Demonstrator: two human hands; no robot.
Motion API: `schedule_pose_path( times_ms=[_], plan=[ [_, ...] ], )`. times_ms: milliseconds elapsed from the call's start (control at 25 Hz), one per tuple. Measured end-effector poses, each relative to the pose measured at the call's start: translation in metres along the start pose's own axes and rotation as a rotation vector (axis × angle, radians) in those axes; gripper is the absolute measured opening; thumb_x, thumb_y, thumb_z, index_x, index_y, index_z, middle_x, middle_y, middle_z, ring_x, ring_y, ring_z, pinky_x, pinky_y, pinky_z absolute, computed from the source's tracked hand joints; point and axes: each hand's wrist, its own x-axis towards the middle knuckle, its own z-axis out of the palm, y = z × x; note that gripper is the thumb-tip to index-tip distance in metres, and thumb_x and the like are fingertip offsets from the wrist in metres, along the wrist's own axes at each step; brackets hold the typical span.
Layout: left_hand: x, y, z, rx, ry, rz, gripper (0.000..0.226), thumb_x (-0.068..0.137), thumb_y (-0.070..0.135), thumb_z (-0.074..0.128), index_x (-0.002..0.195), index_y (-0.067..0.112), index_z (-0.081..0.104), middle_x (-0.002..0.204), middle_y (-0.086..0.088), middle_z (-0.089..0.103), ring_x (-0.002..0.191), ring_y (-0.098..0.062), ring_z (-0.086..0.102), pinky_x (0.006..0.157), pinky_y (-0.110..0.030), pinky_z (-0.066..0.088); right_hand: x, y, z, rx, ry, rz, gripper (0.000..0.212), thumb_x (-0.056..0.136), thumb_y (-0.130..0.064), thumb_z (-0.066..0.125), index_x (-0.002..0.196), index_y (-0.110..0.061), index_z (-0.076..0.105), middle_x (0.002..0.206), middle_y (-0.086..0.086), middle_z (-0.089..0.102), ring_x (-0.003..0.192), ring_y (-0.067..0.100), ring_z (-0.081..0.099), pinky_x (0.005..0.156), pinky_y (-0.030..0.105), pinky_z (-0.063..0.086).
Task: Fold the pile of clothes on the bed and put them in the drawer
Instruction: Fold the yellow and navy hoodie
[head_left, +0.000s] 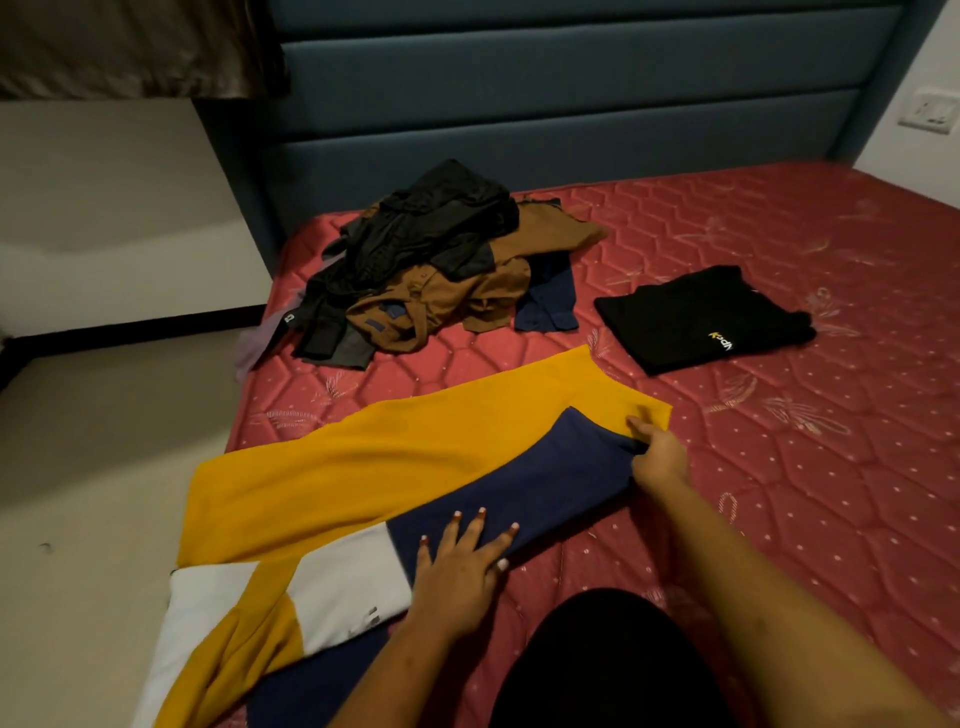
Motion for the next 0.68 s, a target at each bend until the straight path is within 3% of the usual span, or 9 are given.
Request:
schedule_pose_path(
  times_ms=[200,280,320,360,440,560,640,680],
  plan=[
    [-0.033,-0.007,0.01,0.076,0.048,-0.007,0.06,0.1,0.028,0.033,0.15,0.044,0.003,0.161,0.005,0.008,0.148,-0.021,0.006,0.115,-0.052,0.006,-0.007,0.054,-0.044,-0.23,0.011,0.235,0.059,0.09,-0.001,0.047,0.146,-0.011,0.034,0.143,0.026,0.037,0.127,0.045,0.039,0.102,0.049,0.036],
    [-0.065,-0.032,0.011,0.063,0.207,-0.049,0.063,0.089,0.025,0.042,0.148,0.039,0.022,0.152,0.004,0.036,0.14,-0.024,0.033,0.109,-0.055,0.026,-0.02,0.048,-0.043,-0.36,-0.014,0.332,0.061,0.093,-0.014,0.047,0.149,-0.02,0.025,0.153,0.021,0.017,0.133,0.046,0.029,0.107,0.056,0.031],
    [-0.082,-0.047,0.011,0.034,0.286,-0.064,0.064,0.08,0.025,0.05,0.141,0.036,0.036,0.14,0.002,0.051,0.127,-0.027,0.05,0.099,-0.053,0.041,-0.027,0.032,-0.036,-0.501,-0.019,0.299,0.065,0.093,-0.018,0.048,0.151,-0.027,0.019,0.158,0.014,0.004,0.137,0.046,0.022,0.109,0.057,0.026],
    [-0.096,-0.063,0.013,0.01,0.371,-0.077,0.063,0.07,0.025,0.058,0.132,0.032,0.047,0.128,0.0,0.06,0.115,-0.028,0.06,0.09,-0.049,0.049,-0.035,0.012,-0.026,-0.646,-0.023,0.199,0.067,0.094,-0.021,0.049,0.151,-0.032,0.016,0.159,0.009,-0.004,0.14,0.044,0.017,0.11,0.057,0.023],
    [-0.124,-0.094,0.021,-0.071,0.514,-0.129,0.059,0.061,0.019,0.072,0.119,0.024,0.061,0.119,-0.004,0.064,0.105,-0.03,0.063,0.084,-0.044,0.053,-0.059,-0.044,0.013,-0.731,-0.097,-0.141,0.064,0.094,-0.024,0.052,0.15,-0.033,0.021,0.16,0.006,-0.001,0.142,0.039,0.015,0.111,0.052,0.024],
    [-0.162,-0.128,0.032,-0.191,0.6,-0.348,0.065,0.057,0.012,0.083,0.118,0.02,0.06,0.117,-0.007,0.058,0.101,-0.032,0.057,0.08,-0.043,0.053,-0.138,-0.13,0.09,-0.554,-0.622,-0.723,0.049,0.089,-0.017,0.058,0.137,-0.022,0.05,0.146,0.01,0.04,0.132,0.029,0.039,0.105,0.032,0.035],
    [-0.185,-0.141,0.028,-0.225,0.591,-0.579,0.067,0.066,0.016,0.078,0.128,0.025,0.052,0.124,-0.008,0.05,0.105,-0.032,0.049,0.079,-0.043,0.051,-0.206,-0.161,0.131,-0.483,-0.886,-0.9,0.041,0.087,-0.022,0.058,0.127,-0.019,0.059,0.131,0.01,0.055,0.121,0.027,0.05,0.096,0.032,0.041],
    [-0.192,-0.145,0.023,-0.246,0.533,-0.674,0.065,0.075,0.021,0.072,0.133,0.03,0.046,0.129,-0.006,0.044,0.11,-0.031,0.044,0.082,-0.042,0.048,-0.23,-0.168,0.146,-0.493,-0.901,-0.957,0.041,0.087,-0.025,0.057,0.127,-0.02,0.058,0.131,0.01,0.055,0.12,0.03,0.051,0.094,0.036,0.043]
  ],
)
